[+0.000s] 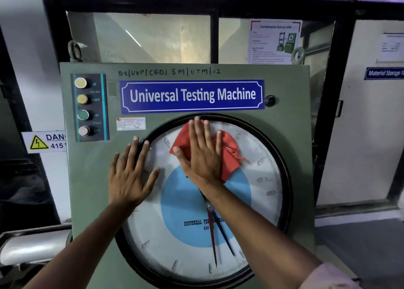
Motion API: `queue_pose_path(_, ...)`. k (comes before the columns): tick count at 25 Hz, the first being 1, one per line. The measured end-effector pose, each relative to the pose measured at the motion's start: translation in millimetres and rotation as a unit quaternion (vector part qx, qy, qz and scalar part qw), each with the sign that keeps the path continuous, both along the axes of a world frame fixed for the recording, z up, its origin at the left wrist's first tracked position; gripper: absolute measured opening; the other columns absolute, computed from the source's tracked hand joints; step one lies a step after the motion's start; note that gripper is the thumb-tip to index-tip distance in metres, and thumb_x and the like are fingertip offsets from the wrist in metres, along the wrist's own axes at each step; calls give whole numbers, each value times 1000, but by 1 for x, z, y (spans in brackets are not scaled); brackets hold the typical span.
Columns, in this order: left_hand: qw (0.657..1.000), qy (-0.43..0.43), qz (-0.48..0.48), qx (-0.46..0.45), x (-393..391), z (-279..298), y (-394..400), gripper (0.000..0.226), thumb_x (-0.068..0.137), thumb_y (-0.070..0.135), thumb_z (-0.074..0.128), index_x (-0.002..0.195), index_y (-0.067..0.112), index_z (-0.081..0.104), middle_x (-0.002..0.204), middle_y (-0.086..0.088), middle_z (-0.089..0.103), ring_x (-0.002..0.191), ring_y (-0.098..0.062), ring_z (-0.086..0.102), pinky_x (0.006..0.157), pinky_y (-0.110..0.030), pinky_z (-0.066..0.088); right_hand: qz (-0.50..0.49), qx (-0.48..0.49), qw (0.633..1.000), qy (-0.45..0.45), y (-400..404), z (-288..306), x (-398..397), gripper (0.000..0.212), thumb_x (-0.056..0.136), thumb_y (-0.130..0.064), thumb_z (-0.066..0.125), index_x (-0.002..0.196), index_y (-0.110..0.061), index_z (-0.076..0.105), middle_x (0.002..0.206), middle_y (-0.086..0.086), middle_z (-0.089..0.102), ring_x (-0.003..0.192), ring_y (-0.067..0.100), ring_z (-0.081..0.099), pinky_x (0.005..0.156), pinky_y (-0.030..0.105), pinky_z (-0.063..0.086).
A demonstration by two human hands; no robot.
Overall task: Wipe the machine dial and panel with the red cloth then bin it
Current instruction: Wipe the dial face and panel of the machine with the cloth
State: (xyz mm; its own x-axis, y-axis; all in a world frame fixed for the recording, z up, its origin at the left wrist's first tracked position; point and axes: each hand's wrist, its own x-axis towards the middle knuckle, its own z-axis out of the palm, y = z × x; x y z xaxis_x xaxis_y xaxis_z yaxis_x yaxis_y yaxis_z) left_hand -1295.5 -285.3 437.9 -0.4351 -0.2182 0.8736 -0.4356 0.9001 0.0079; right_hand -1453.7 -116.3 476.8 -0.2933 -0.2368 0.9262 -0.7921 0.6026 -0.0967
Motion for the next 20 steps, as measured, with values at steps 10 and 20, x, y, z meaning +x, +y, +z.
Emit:
queue_pose_path(10,998,-47,-32,0,-25,38,24,83,101,66,30,171,30,7,180,-3,1,166,-32,8,134,-52,6,-112,10,992,-60,114,-20,-76,82,103,-78,18,172,-34,12,181,4,8,167,26,7,131,66,7)
queue_pose_path(20,999,-45,-15,-10,12,19,-3,85,96,67,34,170,31,16,179,-5,12,160,-36,25,131,-52,10,33,85,993,73,-24,3,21,80,101,-74,40,170,-35,23,180,-7,15,167,19,4,133,62,3)
